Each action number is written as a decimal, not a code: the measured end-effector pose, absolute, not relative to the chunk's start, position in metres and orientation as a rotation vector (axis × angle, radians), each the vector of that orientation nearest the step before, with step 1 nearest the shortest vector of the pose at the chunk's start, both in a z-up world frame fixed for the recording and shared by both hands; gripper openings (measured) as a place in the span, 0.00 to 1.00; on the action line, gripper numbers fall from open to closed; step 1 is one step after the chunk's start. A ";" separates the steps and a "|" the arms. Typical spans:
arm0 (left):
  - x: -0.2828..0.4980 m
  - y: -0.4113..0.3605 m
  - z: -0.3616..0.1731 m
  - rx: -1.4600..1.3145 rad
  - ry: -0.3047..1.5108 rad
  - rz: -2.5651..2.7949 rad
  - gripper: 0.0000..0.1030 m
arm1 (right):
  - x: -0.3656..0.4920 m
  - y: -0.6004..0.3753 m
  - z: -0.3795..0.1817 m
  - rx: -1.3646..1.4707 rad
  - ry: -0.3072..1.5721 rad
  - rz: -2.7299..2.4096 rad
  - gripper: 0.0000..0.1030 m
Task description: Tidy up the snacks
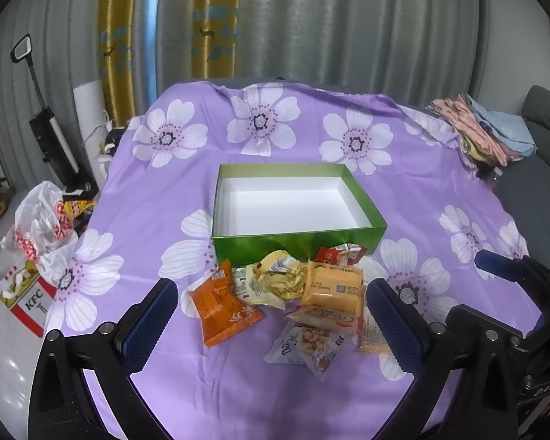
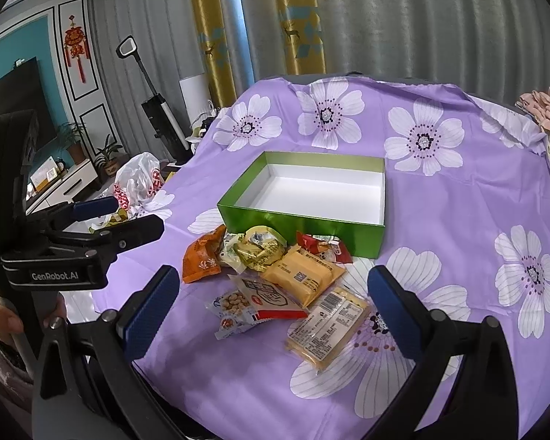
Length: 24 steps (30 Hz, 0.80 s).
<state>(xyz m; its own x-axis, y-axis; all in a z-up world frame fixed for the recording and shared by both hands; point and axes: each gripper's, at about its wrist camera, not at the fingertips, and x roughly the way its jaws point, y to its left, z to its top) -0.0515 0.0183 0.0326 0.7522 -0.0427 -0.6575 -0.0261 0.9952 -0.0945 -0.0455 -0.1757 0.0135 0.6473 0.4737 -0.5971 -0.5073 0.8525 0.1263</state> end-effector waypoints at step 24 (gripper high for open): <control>-0.024 0.048 -0.067 -0.401 0.992 -0.284 0.99 | -0.043 -0.153 -0.072 -0.032 0.888 0.682 0.98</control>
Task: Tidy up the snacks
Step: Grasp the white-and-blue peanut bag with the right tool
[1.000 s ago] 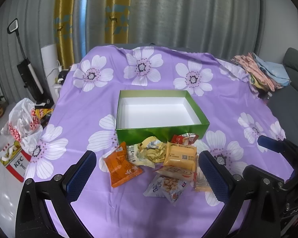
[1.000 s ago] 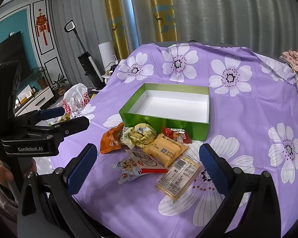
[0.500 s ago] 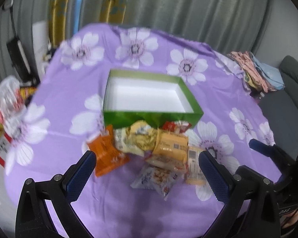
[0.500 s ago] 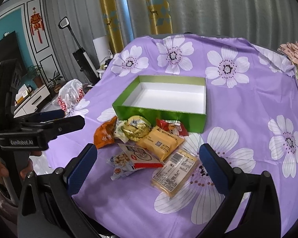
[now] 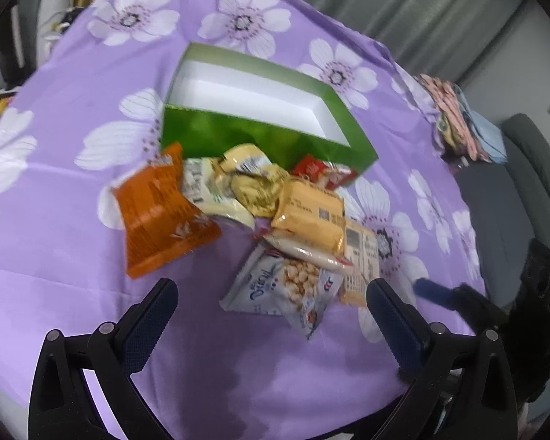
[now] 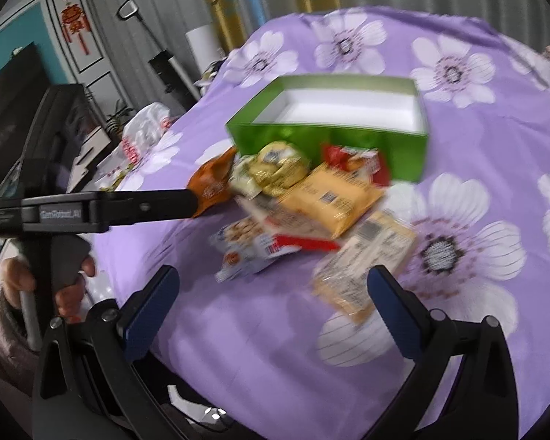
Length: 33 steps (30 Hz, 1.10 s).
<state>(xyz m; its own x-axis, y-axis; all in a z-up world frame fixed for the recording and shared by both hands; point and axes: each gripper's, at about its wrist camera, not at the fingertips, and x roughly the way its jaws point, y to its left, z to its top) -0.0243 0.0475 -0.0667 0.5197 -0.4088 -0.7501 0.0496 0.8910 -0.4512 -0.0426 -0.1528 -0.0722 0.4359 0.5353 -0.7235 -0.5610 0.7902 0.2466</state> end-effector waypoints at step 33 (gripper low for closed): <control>0.002 0.036 -0.103 -0.435 1.082 -0.422 0.54 | -0.009 -0.117 -0.126 0.060 1.006 0.739 0.42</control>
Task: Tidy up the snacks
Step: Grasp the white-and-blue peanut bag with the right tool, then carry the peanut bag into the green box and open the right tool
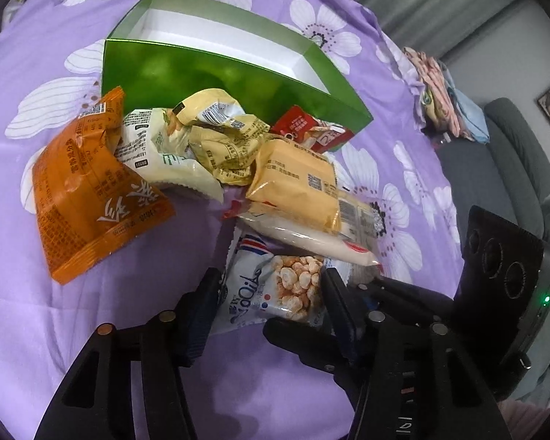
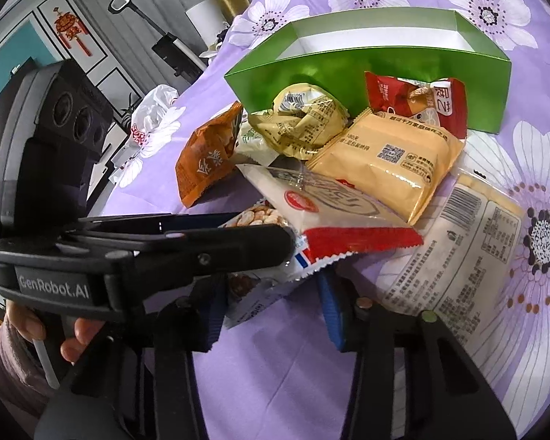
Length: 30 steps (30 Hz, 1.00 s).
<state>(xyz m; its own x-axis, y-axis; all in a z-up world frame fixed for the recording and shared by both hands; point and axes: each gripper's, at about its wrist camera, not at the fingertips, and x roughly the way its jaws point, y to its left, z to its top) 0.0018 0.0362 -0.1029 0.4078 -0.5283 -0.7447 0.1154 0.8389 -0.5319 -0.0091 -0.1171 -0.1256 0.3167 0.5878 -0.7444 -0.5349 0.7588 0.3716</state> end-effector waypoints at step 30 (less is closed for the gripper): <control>-0.007 0.031 -0.002 -0.350 0.847 -0.447 0.53 | -0.021 -0.123 -0.035 0.014 0.735 0.793 0.41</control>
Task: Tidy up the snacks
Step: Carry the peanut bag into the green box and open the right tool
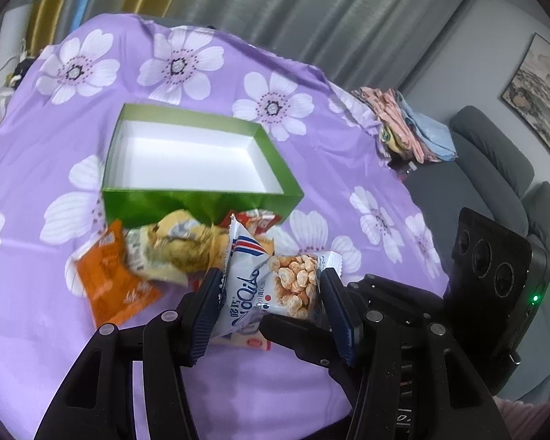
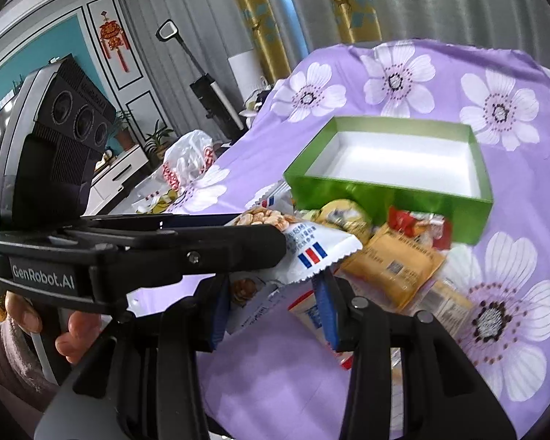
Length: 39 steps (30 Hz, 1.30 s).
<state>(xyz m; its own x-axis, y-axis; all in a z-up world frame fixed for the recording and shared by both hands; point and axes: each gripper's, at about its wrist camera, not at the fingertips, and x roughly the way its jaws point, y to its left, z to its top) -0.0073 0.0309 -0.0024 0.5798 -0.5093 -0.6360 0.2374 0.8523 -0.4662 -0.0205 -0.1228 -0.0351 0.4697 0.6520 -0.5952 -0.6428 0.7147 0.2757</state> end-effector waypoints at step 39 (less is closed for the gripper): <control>0.128 0.055 -0.023 -0.344 0.900 -0.217 0.77 | 0.118 -0.148 -0.064 0.072 0.740 0.582 0.69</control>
<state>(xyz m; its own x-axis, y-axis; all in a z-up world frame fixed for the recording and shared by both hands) 0.1279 0.0554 -0.0226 0.6051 -0.3258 -0.7264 0.0402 0.9238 -0.3808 0.1176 -0.1478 -0.0639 0.5884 0.5242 -0.6156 -0.4749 0.8403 0.2615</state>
